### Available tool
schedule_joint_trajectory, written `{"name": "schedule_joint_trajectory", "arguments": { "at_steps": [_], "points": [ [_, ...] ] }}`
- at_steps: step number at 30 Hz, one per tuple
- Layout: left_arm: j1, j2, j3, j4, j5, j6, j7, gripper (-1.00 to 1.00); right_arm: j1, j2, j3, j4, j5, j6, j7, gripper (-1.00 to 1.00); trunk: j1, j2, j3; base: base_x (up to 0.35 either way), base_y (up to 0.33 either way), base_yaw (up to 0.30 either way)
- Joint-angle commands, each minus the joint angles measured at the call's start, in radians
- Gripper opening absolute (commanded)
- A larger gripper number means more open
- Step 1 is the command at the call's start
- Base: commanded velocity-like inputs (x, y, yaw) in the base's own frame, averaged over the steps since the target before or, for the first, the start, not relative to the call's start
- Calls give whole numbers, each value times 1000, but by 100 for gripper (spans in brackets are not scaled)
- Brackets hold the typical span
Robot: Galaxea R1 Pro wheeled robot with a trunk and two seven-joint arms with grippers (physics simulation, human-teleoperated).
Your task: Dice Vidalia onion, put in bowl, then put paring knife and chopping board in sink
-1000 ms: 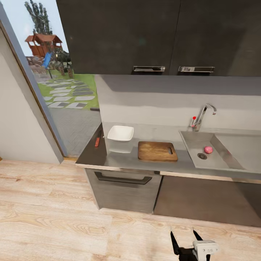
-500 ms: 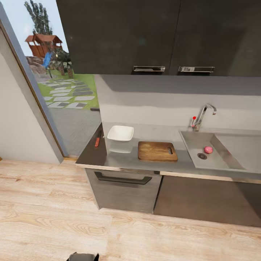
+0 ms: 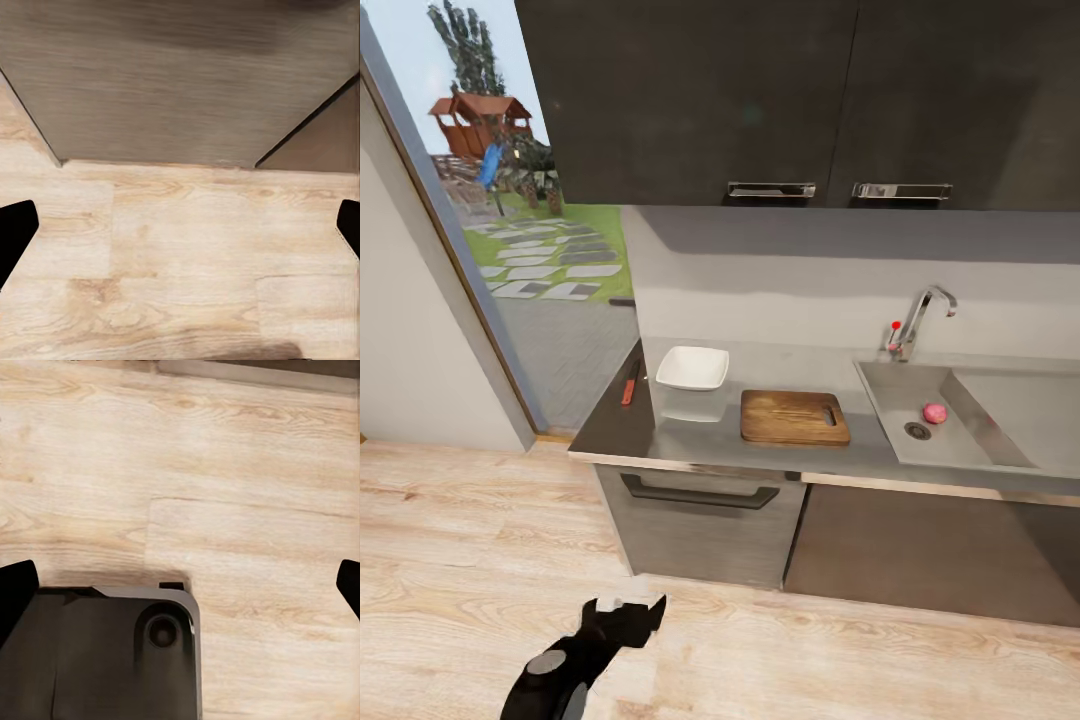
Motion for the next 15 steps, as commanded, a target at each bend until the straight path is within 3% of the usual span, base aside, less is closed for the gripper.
{"name": "schedule_joint_trajectory", "arguments": {
  "at_steps": [1, 5, 7, 9, 15],
  "points": [
    [-43, -8, -9, -1, 7, 45, 1, 100, 0, -2, 7, -1, -9, -5, -7, 100, 1, -2, -2, 0, 0, 0],
    [-151, -22, -45, -1, 7, 146, 2, 100, 0, -2, 7, 0, -9, -9, -7, 100, 1, -2, -2, 0, 0, 0],
    [-239, -31, -65, -1, 7, 226, 3, 100, 0, -2, 7, 0, -9, -11, -7, 100, 1, -2, -2, 0, 0, 0],
    [-357, -58, -75, -1, 7, 331, 3, 100, 0, -2, 7, -1, -9, -12, -7, 100, 1, -2, -2, 0, 0, 0],
    [-514, -77, -78, 2, 11, 397, 4, 100, 0, -2, 7, -2, -9, -13, -7, 100, 1, -2, -2, 0, 0, 0]
  ]
}}
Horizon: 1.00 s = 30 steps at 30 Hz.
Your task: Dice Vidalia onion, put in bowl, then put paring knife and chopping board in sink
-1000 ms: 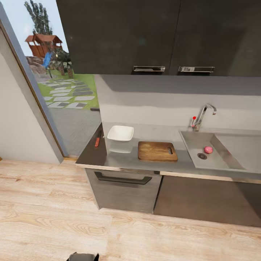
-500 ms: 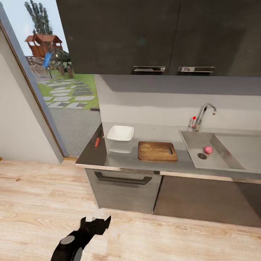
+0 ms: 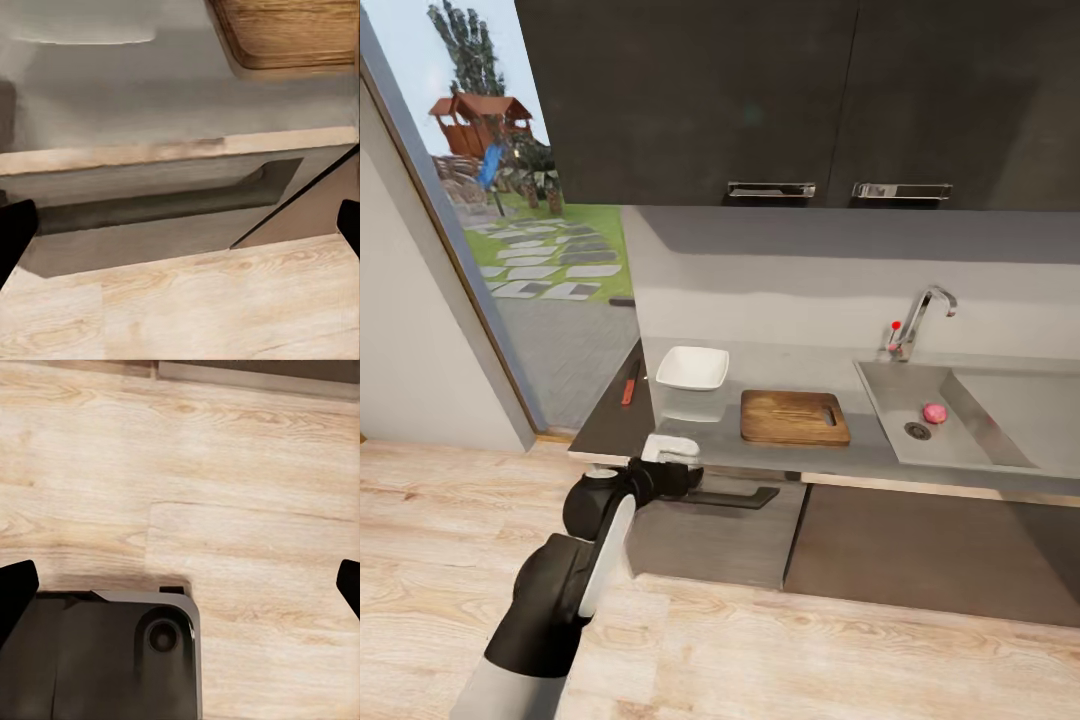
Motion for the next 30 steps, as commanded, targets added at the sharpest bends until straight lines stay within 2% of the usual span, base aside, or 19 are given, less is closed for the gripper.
{"name": "schedule_joint_trajectory", "arguments": {
  "at_steps": [1, 2, 6, 14, 20, 30],
  "points": [
    [-16, -1, 0, 0, 7, 7, 2, 100, 0, -2, 7, -1, -9, -2, -7, 100, 1, -2, -2, 0, 0, 0],
    [-40, -2, 0, 0, 8, 11, 3, 100, 0, -2, 7, -2, -9, -2, -7, 100, 1, -2, -2, 0, 0, 0],
    [-76, -2, -1, 0, 9, 16, 2, 100, 0, -2, 7, -3, -9, -3, -7, 100, 1, -2, -2, 0, 0, 0],
    [-85, 4, -18, 0, 9, 17, 2, 100, 0, -2, 7, -3, -8, -3, -7, 100, 1, -2, -2, 0, -13, 0],
    [-86, 4, -46, 0, 8, 17, 2, 100, 0, -2, 7, -3, -8, -3, -9, 100, 1, -2, -2, 0, -238, 0],
    [-86, 4, -50, 0, 7, 17, 2, 100, 0, -2, 7, -3, -6, -1, -9, 100, 1, -2, -2, 0, -315, 0]
  ]
}}
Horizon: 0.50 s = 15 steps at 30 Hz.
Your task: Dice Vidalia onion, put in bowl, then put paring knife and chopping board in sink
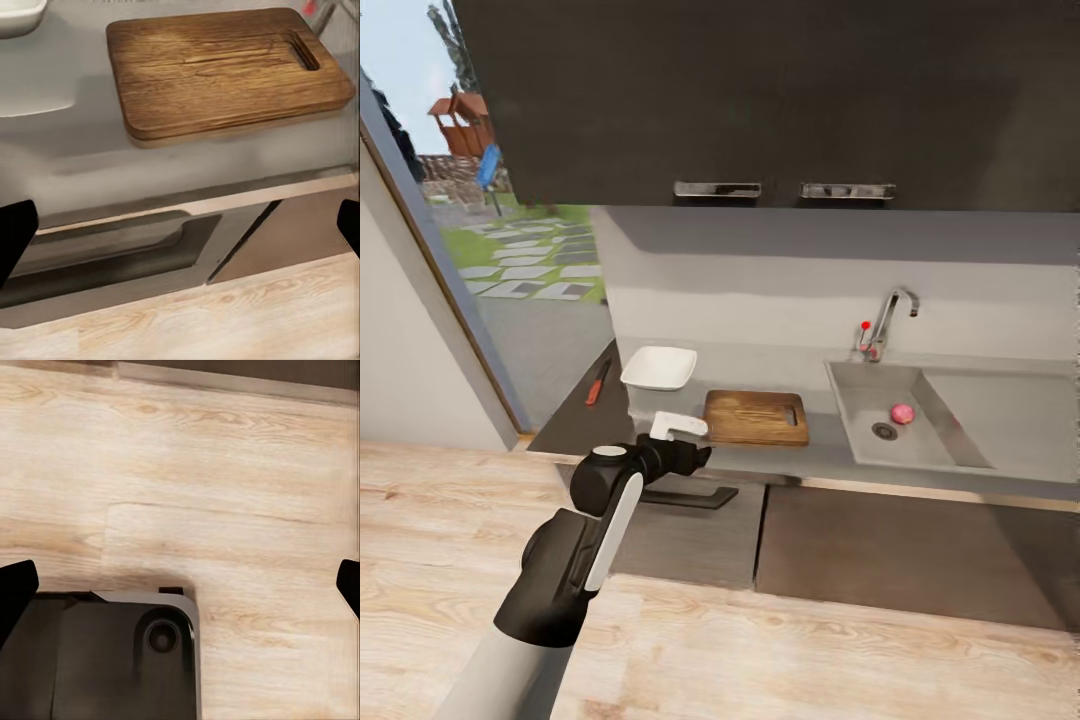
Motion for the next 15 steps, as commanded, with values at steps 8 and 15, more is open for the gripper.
{"name": "schedule_joint_trajectory", "arguments": {
  "at_steps": [8, 15],
  "points": [
    [-1, 0, 0, 1, 6, 4, 2, 100, 0, -2, 7, 0, -8, -2, -8, 100, 1, -2, -2, 0, -322, 0],
    [-1, 0, 0, 2, 7, 4, 2, 100, 0, 0, 8, 0, -7, -2, -9, 100, 1, -2, -2, 1, -322, 0]
  ]
}}
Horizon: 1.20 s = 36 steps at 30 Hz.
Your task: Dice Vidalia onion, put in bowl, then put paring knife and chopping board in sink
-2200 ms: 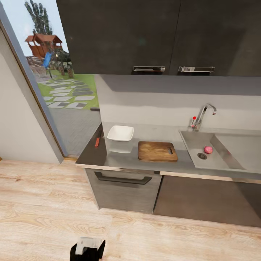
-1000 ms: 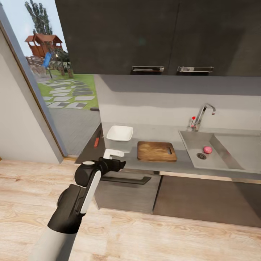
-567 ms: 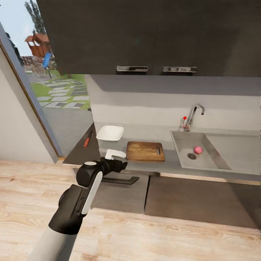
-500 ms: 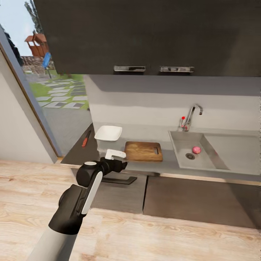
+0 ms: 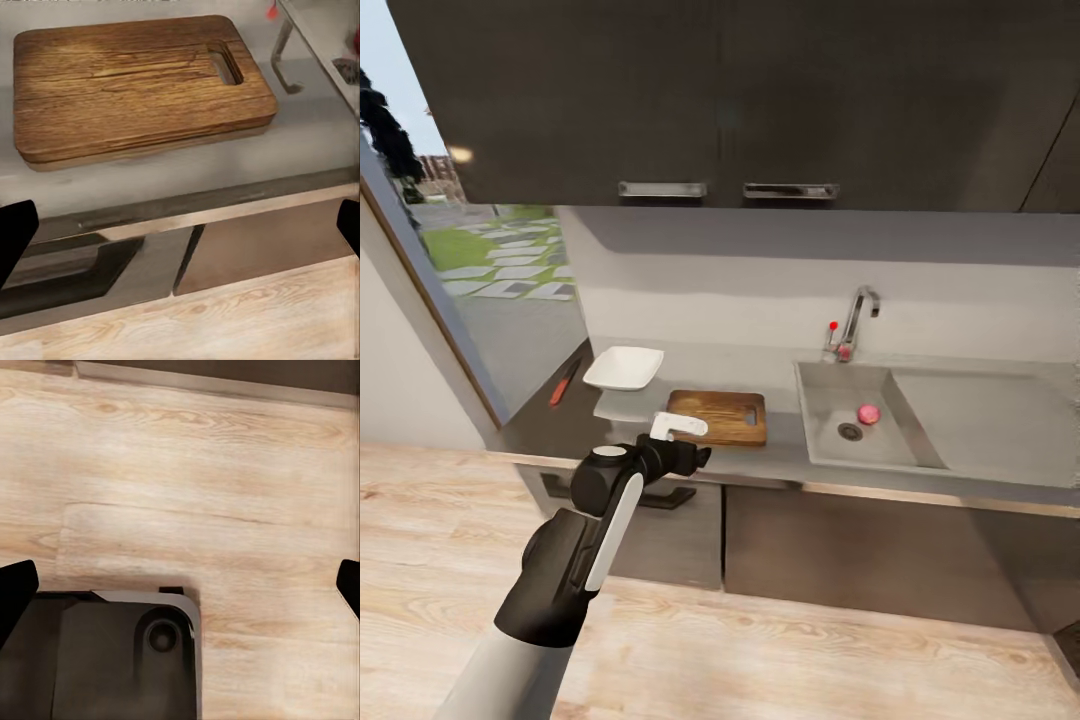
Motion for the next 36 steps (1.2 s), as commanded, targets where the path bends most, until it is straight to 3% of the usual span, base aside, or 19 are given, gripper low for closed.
{"name": "schedule_joint_trajectory", "arguments": {
  "at_steps": [1, 36],
  "points": [
    [-1, 0, 1, -1, 6, 5, 2, 100, 0, -2, 7, -1, -8, -2, -8, 100, 1, -2, -2, 26, -322, 0],
    [0, -1, -2, 85, 6, -1, -1, 100, 0, -1, 7, 2, -10, -1, -8, 100, 1, -2, -2, 119, -305, 0]
  ]
}}
